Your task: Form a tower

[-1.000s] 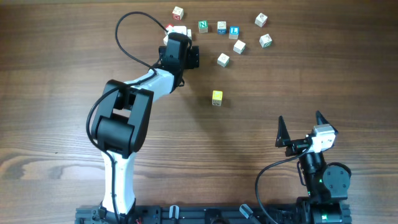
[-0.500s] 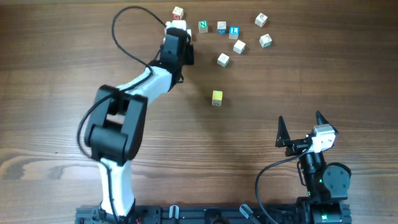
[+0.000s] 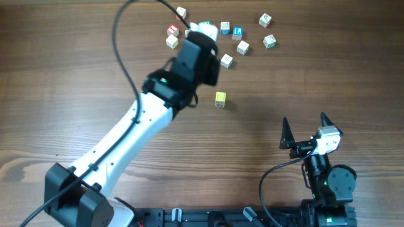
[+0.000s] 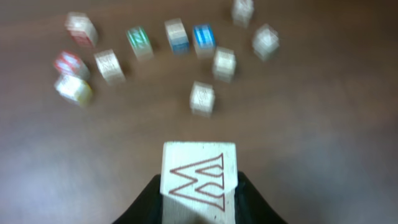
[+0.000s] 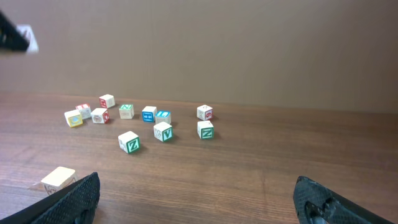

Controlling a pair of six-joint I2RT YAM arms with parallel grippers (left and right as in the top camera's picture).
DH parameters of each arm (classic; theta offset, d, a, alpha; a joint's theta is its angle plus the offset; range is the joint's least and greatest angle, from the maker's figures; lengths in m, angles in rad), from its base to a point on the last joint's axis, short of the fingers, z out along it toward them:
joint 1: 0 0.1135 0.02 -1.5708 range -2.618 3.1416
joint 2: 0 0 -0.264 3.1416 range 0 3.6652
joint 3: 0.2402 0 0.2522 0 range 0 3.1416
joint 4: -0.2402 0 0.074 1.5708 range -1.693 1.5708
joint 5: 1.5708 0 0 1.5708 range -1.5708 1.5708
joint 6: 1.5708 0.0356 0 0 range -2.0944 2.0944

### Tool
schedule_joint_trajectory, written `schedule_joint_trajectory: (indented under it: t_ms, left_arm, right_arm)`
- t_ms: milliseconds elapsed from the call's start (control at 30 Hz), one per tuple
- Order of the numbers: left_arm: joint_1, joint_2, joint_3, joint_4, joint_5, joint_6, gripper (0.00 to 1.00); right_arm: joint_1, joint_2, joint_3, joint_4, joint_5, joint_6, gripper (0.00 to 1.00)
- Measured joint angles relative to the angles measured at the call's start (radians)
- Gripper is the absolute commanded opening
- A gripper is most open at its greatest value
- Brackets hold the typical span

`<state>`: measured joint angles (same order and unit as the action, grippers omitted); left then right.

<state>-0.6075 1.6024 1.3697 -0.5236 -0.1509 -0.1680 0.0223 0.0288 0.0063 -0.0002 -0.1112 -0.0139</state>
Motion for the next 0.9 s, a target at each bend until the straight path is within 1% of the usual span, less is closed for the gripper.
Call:
schedule_joint_trajectory:
  t_ms: [67, 233, 300, 333, 367, 433, 533, 600, 633, 667, 700, 833, 900]
  left_arm:
    - [-0.053, 0.000, -0.005, -0.072, 0.000, -0.028, 0.22]
    - [-0.115, 0.002, -0.034, -0.076, 0.000, -0.066, 0.21]
    - [-0.118, 0.005, -0.036, -0.070, 0.011, -0.093, 0.18]
    - [-0.118, 0.005, -0.036, -0.077, 0.019, -0.101, 0.13]
    - [-0.118, 0.005, -0.036, -0.093, 0.024, -0.106, 0.12]
    - [-0.118, 0.006, -0.037, -0.118, 0.035, -0.108, 0.16]
    - [-0.118, 0.008, -0.037, -0.128, 0.086, -0.112, 0.16]
    - [-0.119, 0.010, -0.037, -0.102, 0.102, -0.116, 0.15]
    - [-0.119, 0.014, -0.038, -0.047, 0.101, -0.116, 0.21]
    - [-0.119, 0.023, -0.038, -0.002, 0.097, -0.117, 0.22]
    - [-0.119, 0.032, -0.038, 0.009, 0.092, -0.119, 0.23]
    - [-0.119, 0.153, -0.038, 0.017, 0.069, -0.143, 0.17]
    - [-0.119, 0.206, -0.039, 0.040, 0.043, -0.180, 0.17]
  right_arm:
    - [0.000, 0.000, 0.000, 0.000, 0.000, 0.000, 1.00]
    - [0.000, 0.000, 0.000, 0.000, 0.000, 0.000, 1.00]
    - [0.000, 0.000, 0.000, 0.000, 0.000, 0.000, 1.00]
    - [0.000, 0.000, 0.000, 0.001, 0.000, 0.000, 1.00]
    - [0.000, 0.000, 0.000, 0.000, 0.000, 0.000, 1.00]
    - [0.000, 0.000, 0.000, 0.000, 0.000, 0.000, 1.00]
    - [0.000, 0.000, 0.000, 0.000, 0.000, 0.000, 1.00]
    - [0.000, 0.000, 0.000, 0.000, 0.000, 0.000, 1.00]
    - [0.000, 0.000, 0.000, 0.000, 0.000, 0.000, 1.00]
    - [0.000, 0.000, 0.000, 0.000, 0.000, 0.000, 1.00]
    - [0.000, 0.000, 0.000, 0.000, 0.000, 0.000, 1.00]
    - [0.000, 0.000, 0.000, 0.000, 0.000, 0.000, 1.00]
    - [0.000, 0.000, 0.000, 0.000, 0.000, 0.000, 1.00]
